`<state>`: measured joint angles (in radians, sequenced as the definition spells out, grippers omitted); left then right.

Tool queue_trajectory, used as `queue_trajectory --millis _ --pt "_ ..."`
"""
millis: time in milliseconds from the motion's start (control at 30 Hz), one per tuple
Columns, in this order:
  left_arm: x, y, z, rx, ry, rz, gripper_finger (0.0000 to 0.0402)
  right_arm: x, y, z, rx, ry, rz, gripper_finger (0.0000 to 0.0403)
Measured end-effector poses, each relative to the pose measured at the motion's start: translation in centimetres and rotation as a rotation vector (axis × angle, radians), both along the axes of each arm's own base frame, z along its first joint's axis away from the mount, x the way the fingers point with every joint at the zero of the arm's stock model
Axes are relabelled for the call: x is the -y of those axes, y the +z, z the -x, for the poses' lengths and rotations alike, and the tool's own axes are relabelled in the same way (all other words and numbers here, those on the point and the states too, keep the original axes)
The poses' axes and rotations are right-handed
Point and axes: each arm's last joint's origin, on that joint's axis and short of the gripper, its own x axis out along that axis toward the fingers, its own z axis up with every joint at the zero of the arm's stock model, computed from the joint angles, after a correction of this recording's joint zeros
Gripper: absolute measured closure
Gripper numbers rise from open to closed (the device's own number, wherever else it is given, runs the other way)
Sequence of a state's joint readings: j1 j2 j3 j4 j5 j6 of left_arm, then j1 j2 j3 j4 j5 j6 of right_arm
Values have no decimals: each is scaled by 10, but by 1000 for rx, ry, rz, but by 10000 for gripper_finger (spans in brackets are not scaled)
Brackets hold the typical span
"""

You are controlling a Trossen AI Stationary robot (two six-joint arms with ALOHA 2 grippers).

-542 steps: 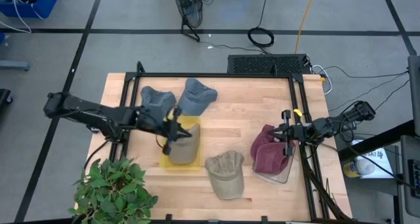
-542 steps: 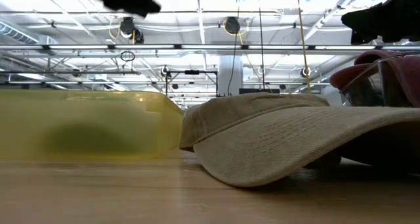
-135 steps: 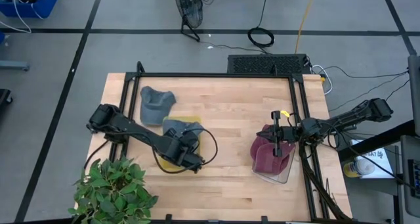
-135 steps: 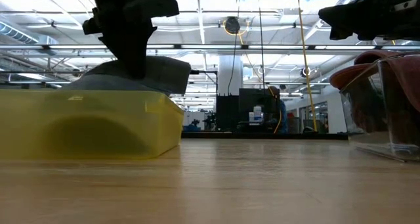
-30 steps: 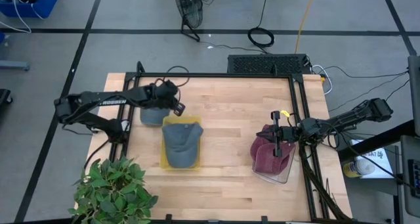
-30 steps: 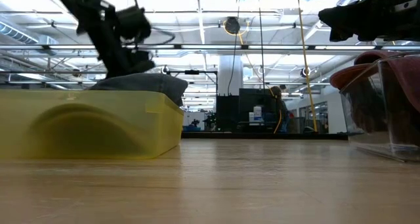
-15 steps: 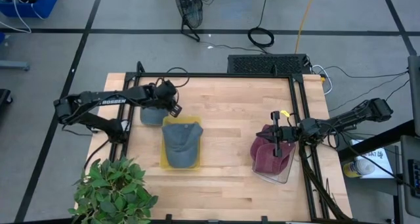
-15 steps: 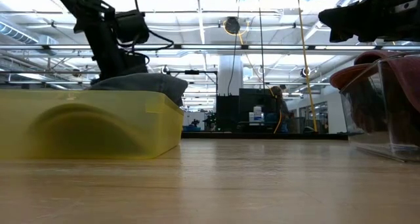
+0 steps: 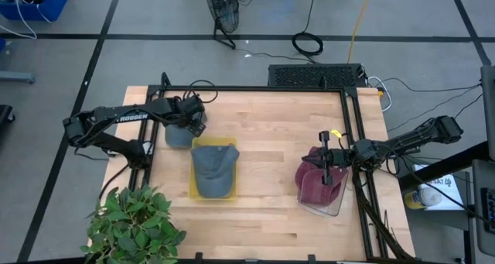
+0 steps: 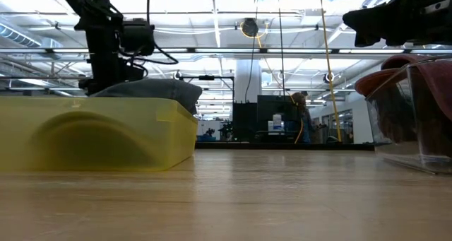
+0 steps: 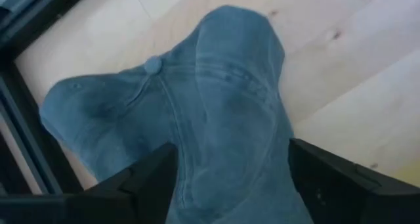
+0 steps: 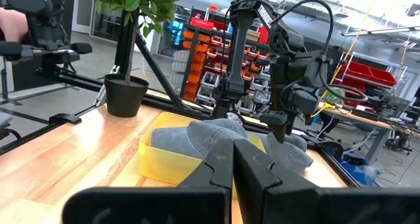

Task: Pick & Place hat
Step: Put the blue cap into the yellow bin

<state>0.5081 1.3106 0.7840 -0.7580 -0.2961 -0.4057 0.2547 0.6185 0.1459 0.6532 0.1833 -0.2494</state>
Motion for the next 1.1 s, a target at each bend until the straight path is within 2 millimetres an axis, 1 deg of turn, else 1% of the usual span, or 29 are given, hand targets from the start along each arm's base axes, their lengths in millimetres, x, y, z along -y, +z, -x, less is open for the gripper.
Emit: queue_trajectory --millis 133,233,400,633,733,800,867,933,1000,1100 --pt "-1 -3 2 1 1 22 91 0 0 0 0 1 -1 403" --pt "0 -6 3 -10 -6 29 83 0 0 0 0 1 -1 403" --pt "-2 -14 1 -44 -7 51 82 0 0 0 1 0 5 403" --pt "-6 -37 -9 -115 1 93 82 0 0 0 1 0 5 403" --pt "-9 -41 -12 -105 -8 93 83 0 0 0 2 0 5 403" --pt "-9 -41 -14 -87 -11 93 91 0 0 0 2 -1 8 403" --pt "-9 -41 -15 -87 -23 94 116 0 0 0 2 -1 9 403" --pt "-8 -41 -15 -91 -33 98 159 0 0 0 2 -2 9 403" --pt "-8 -42 -14 -97 -34 100 217 0 0 0 2 -2 9 403" --pt "-8 -42 -14 -106 -35 95 318 0 0 0 2 -1 8 403"
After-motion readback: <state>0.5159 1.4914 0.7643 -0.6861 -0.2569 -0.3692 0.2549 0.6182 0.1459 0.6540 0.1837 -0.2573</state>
